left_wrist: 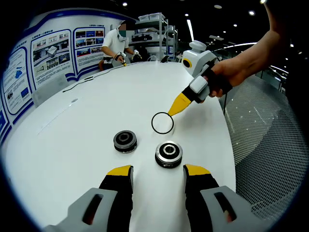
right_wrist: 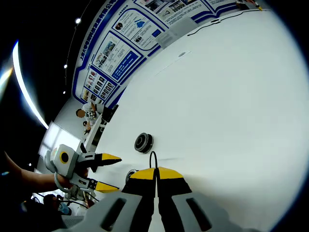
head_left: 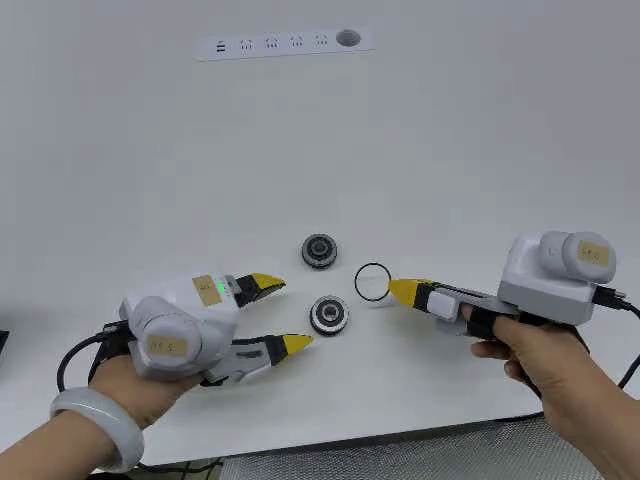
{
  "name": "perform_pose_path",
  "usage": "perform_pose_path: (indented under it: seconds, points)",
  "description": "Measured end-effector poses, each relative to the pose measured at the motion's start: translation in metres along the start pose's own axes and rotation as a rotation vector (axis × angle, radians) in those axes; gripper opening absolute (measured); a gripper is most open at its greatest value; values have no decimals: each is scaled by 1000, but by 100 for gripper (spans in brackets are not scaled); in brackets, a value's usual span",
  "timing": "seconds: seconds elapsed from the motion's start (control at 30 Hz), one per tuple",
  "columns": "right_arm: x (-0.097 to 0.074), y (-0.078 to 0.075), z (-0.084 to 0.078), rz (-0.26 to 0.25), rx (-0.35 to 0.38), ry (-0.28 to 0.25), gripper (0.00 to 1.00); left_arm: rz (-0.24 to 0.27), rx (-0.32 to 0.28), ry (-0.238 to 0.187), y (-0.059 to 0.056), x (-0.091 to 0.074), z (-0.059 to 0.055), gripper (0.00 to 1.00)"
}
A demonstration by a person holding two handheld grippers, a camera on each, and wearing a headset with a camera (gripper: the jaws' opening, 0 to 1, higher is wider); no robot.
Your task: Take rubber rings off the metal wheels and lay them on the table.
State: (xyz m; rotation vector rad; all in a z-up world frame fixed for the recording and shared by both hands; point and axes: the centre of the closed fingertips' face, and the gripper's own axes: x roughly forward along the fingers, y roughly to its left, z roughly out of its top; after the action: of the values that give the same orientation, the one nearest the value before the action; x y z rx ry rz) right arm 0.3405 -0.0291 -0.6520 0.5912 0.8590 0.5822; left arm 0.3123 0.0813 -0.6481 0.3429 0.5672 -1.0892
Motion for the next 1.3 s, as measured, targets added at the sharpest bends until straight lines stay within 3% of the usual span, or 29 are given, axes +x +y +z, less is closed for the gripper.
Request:
perform_pose_path:
  seconds: [0.27, 0.53, 0.9, 1.1, 1.3]
  points:
    - [0, -16, -2, -77, -2, 5, 2, 4, -9, 0, 2, -1, -1, 43]
    - [2, -20, -4, -100, -64, 23, 4, 3, -14, -1, 1, -1, -1, 43]
    - [1, -17, -1, -107, -157, 28, 20, -3, -14, -6, -1, 0, 0, 41]
    - [0, -14, 0, -107, -184, 23, 22, -12, -12, -14, -3, 2, 6, 37]
    - [3, 0, 0, -65, -178, 20, 21, -23, -4, -24, -5, 5, 13, 33]
